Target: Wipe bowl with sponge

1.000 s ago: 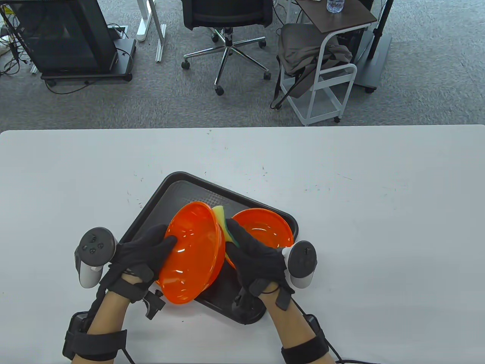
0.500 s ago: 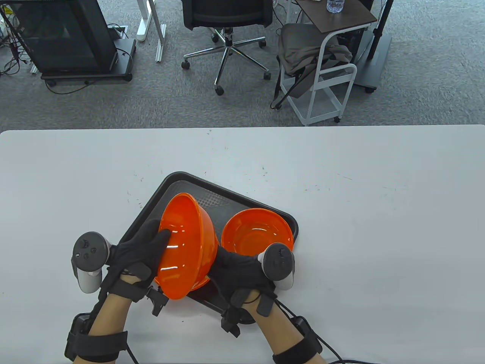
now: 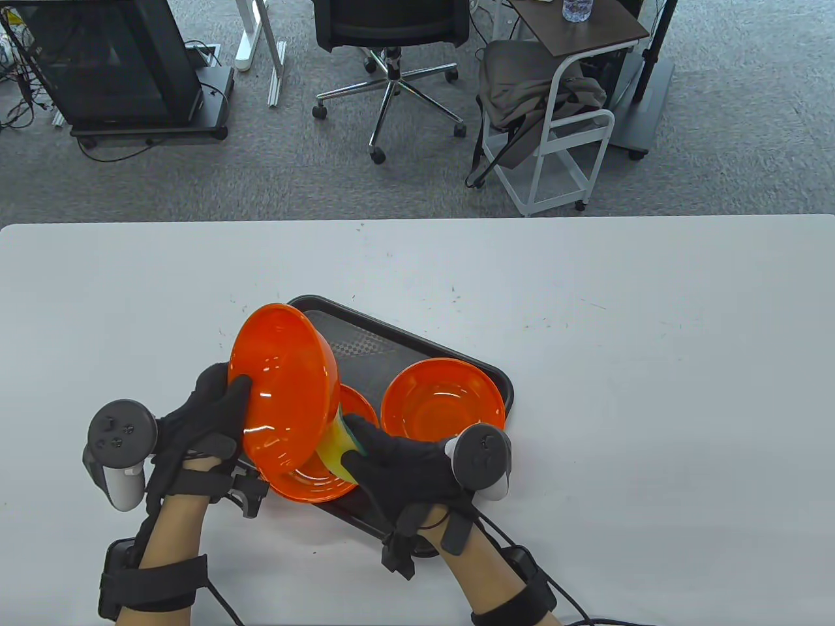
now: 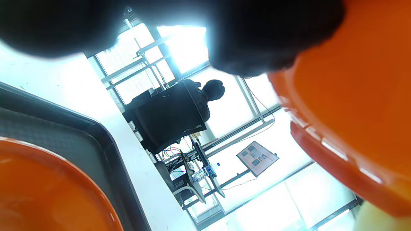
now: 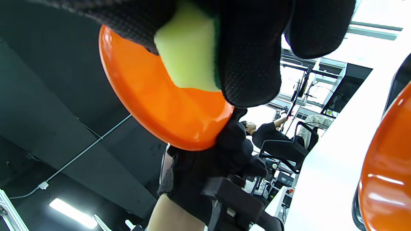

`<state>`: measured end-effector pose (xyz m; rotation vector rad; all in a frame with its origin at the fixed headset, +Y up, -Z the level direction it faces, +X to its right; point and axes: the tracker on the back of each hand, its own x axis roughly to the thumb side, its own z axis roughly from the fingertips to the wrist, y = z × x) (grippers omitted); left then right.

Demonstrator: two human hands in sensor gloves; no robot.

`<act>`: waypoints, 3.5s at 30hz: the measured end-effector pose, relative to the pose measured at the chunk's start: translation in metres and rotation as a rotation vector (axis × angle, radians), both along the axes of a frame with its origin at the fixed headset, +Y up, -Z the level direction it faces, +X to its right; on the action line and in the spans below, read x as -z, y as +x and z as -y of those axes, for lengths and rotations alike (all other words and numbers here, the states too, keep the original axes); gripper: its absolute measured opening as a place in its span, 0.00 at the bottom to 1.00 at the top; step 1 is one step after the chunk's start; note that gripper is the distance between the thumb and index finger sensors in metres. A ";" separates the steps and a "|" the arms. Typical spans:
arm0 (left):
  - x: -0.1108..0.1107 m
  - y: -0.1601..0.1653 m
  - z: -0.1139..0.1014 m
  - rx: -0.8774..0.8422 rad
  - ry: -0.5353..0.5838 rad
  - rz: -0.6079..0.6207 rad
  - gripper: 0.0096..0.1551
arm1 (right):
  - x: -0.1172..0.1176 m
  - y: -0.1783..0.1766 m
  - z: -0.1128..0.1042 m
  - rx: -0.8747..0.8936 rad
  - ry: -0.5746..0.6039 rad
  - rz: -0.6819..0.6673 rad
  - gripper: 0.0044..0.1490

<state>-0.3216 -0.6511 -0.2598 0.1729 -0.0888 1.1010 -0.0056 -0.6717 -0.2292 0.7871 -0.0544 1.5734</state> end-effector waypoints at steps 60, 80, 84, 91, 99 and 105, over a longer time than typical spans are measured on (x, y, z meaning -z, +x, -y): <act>-0.002 0.021 -0.004 -0.043 0.028 0.148 0.31 | 0.009 0.012 0.011 0.107 -0.116 0.029 0.33; 0.005 -0.024 -0.004 0.261 -0.011 -0.090 0.31 | 0.013 0.032 0.011 -0.109 0.019 0.241 0.33; 0.010 -0.045 0.004 0.265 -0.065 -0.170 0.30 | 0.017 0.037 0.013 -0.124 0.017 0.243 0.33; 0.011 -0.094 0.026 0.124 -0.174 -0.348 0.31 | 0.019 0.047 0.013 -0.106 0.010 0.259 0.33; -0.005 -0.139 0.044 -0.031 -0.258 -0.597 0.32 | 0.023 0.059 0.011 -0.089 0.010 0.283 0.33; -0.005 -0.149 0.065 -0.119 -0.336 -0.655 0.34 | 0.024 0.063 0.011 -0.067 0.001 0.292 0.33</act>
